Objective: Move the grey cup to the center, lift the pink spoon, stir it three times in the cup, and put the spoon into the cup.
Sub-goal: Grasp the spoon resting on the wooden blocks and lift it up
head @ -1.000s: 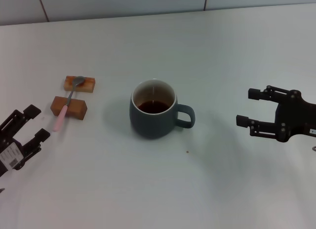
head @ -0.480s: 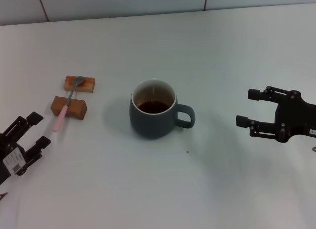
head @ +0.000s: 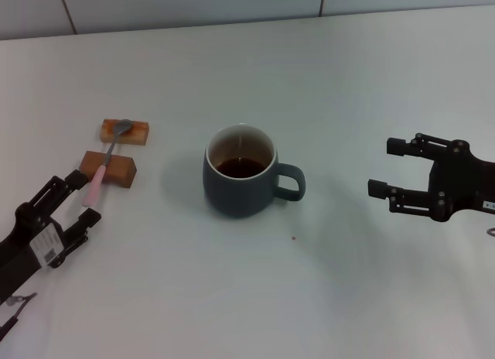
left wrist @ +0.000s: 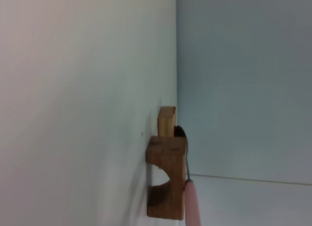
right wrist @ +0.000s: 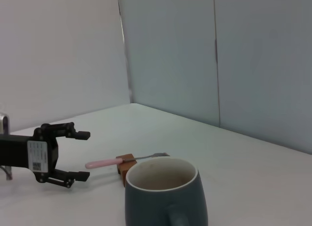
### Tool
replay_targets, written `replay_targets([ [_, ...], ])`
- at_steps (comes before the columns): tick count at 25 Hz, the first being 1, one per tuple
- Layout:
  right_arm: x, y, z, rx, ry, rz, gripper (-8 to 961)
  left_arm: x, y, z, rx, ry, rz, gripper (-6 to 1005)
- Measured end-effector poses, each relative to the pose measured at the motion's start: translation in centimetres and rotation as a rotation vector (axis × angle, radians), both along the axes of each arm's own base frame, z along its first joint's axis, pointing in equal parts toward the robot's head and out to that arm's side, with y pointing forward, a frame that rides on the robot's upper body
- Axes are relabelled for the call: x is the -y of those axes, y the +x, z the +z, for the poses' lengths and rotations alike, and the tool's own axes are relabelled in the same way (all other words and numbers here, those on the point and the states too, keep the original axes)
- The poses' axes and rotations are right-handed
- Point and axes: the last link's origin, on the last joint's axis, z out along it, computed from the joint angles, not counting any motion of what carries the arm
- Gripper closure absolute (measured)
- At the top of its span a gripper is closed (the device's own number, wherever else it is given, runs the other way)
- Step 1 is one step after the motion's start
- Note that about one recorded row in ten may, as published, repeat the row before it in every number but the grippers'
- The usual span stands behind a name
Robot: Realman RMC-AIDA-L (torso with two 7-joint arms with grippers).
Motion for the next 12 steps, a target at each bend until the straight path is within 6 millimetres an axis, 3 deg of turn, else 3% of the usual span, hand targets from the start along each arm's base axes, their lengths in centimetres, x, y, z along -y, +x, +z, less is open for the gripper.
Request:
replay_targets([
  [12,-0.1,-0.1,-0.1,-0.002,0.004,0.0,167,-1.2,0.3,-0.3,-0.009,0.019,0.014,249],
])
